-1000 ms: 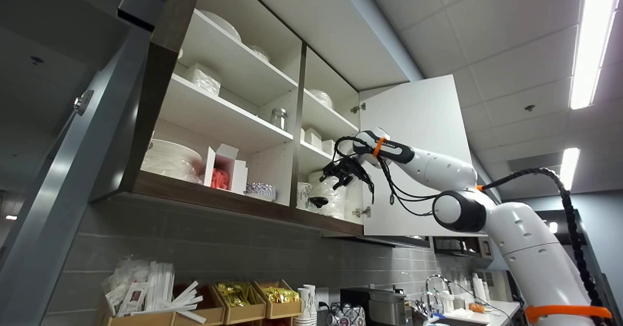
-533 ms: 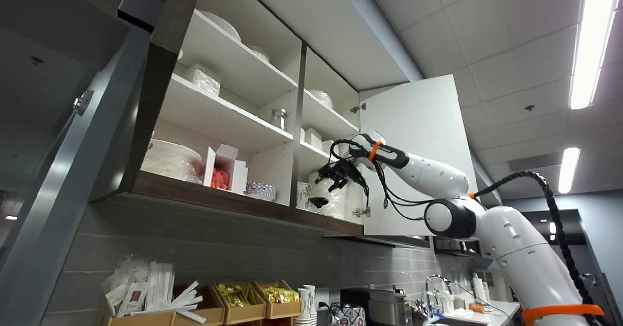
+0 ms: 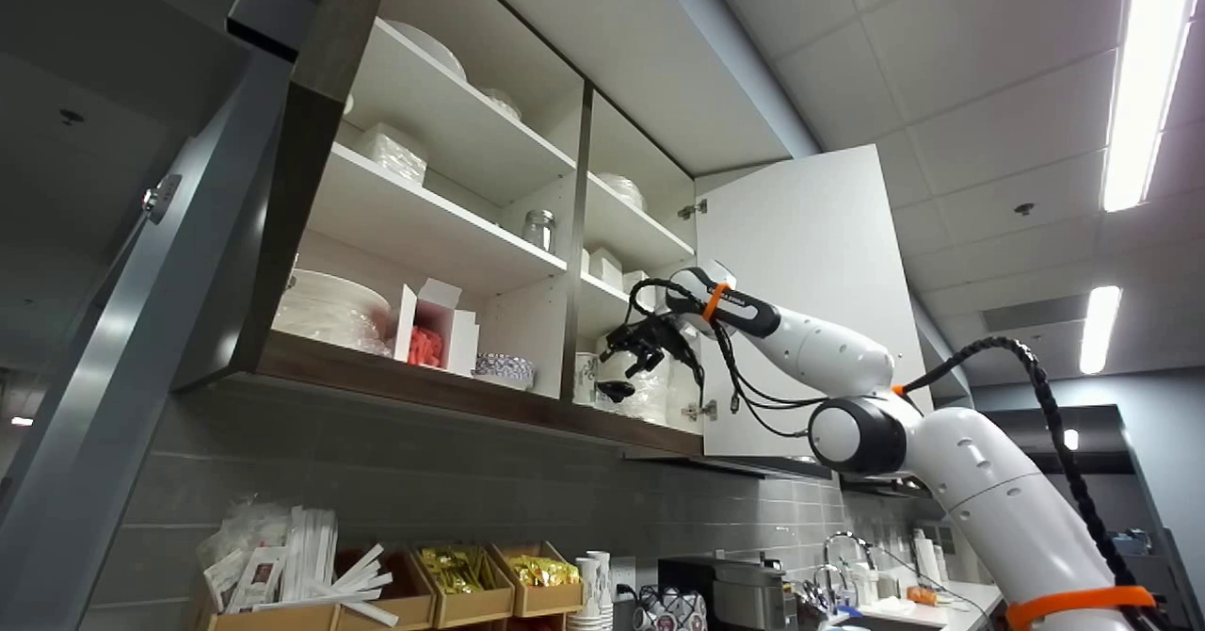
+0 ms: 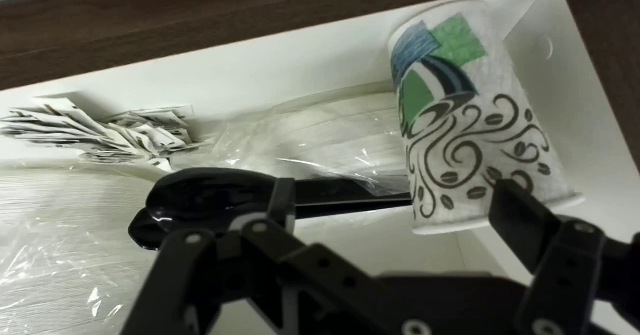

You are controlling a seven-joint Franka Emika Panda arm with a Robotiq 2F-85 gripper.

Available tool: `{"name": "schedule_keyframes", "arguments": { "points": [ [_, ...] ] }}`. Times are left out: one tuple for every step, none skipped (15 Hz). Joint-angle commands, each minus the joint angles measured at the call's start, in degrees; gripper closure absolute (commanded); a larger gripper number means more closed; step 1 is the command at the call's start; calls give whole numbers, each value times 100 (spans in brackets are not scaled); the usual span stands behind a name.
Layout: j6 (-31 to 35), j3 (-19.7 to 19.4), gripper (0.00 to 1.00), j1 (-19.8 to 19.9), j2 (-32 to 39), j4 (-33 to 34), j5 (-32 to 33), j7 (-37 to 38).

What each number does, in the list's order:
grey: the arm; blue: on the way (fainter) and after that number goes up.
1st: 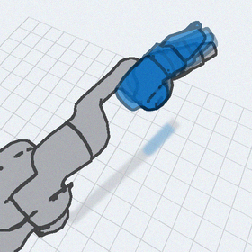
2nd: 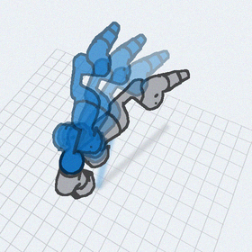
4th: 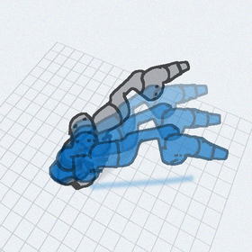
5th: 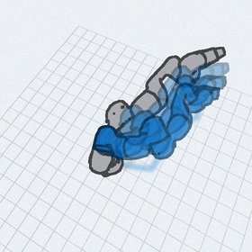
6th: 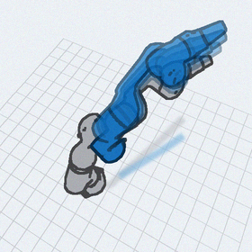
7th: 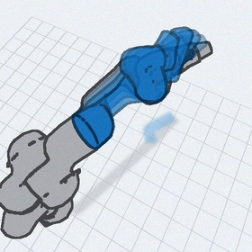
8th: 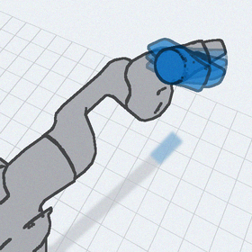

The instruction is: Move the cup, currently in the cabinet, to the counter

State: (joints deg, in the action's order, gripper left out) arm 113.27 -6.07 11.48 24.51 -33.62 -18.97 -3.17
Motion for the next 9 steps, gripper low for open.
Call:
{"name": "schedule_keyframes", "arguments": {
  "points": [
    [-49, -4, 0, -33, 284, 406, 47, 143],
    [-71, -7, 0, -44, 307, 422, 58, 140],
    [-105, -11, 0, -52, 321, 425, 69, 136],
    [-124, -15, 0, -57, 332, 430, 77, 134],
    [-122, -19, 0, -61, 341, 443, 84, 130],
    [-146, -7, 0, -52, 333, 458, 62, 129],
    [-302, 260, 0, 110, 537, 872, 231, 225],
    [-330, 300, 0, 127, 541, 943, 243, 232],
    [-350, 352, 0, 144, 555, 1049, 268, 277]
  ]
}}
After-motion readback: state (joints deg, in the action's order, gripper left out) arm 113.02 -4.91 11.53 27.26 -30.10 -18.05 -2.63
